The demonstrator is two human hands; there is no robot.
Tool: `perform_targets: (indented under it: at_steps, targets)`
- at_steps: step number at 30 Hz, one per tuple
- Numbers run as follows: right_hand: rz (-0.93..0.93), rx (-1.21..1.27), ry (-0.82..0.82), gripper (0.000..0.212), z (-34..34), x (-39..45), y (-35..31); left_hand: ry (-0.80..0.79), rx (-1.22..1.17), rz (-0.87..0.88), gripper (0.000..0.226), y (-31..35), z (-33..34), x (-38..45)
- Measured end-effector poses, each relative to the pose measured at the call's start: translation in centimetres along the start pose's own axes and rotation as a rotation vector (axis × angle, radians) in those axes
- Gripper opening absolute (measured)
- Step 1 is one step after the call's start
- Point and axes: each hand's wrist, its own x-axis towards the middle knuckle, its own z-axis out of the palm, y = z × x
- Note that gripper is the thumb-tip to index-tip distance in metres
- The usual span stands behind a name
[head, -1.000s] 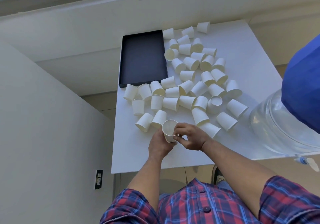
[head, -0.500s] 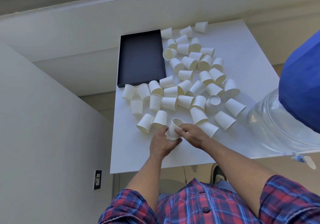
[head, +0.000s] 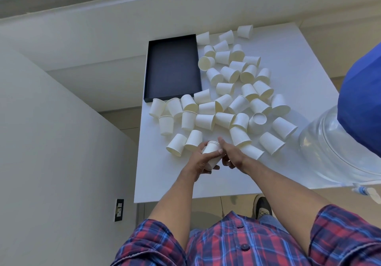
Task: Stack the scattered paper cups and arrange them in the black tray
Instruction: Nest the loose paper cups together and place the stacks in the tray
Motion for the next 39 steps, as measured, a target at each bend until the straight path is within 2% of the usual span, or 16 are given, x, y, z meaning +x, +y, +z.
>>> perform_targets:
  at_steps: [3, 5, 7, 8, 10, 13, 16, 21, 25, 28, 31, 35, 39]
  targets:
    - [-0.078, -0.085, 0.106, 0.061, -0.1, 0.0, 0.1, 0.064, 0.05, 0.009, 0.066, 0.0, 0.1, 0.2]
    - [-0.162, -0.266, 0.324, 0.047, -0.5, 0.0, 0.3, 0.141, 0.092, 0.038, 0.064, -0.2, 0.4, 0.4]
    - [-0.219, -0.628, 0.585, 0.03, -1.3, -0.2, 0.7, 0.202, 0.211, 0.084, 0.064, -0.6, 0.7, 0.7]
    - [-0.217, -0.764, 0.694, 0.032, -1.8, -0.4, 1.0, 0.22, 0.28, 0.107, 0.064, -0.9, 0.6, 0.8]
    - [-0.138, -0.849, 0.824, 0.041, -2.9, -1.1, 1.5, 0.242, 0.343, 0.131, 0.063, -1.4, 0.4, 0.9]
    - [0.024, -0.906, 0.865, 0.048, -4.4, -2.4, 2.9, 0.252, 0.322, 0.116, 0.063, -1.7, 0.4, 1.1]
    - [0.071, -0.945, 0.84, 0.058, -5.2, -3.0, 4.8, 0.243, 0.318, 0.108, 0.061, -1.9, 0.6, 1.3]
    - [0.073, -0.906, 0.631, 0.071, -5.1, -2.6, 5.8, 0.229, 0.336, 0.1, 0.063, -1.9, 1.0, 1.4]
    - [0.044, -0.979, 0.537, 0.069, -4.8, -2.5, 5.7, 0.242, 0.358, 0.119, 0.064, -2.1, 0.8, 1.7]
    - [0.006, -0.992, 0.463, 0.069, -5.0, -2.5, 5.7, 0.195, 0.284, 0.101, 0.073, -2.3, 0.4, 1.9]
    - [-0.07, -0.769, 0.337, 0.066, -4.9, -2.4, 5.6, 0.164, 0.213, 0.07, 0.068, -2.5, -0.1, 1.6]
    - [-0.132, -0.283, 0.243, 0.049, -4.4, -2.2, 5.0, 0.102, 0.086, 0.043, 0.048, -2.2, -0.8, 0.8]
    - [-0.16, -0.021, 0.087, 0.052, -3.2, -1.8, 3.6, 0.074, 0.025, 0.017, 0.03, -1.5, -1.1, 0.0]
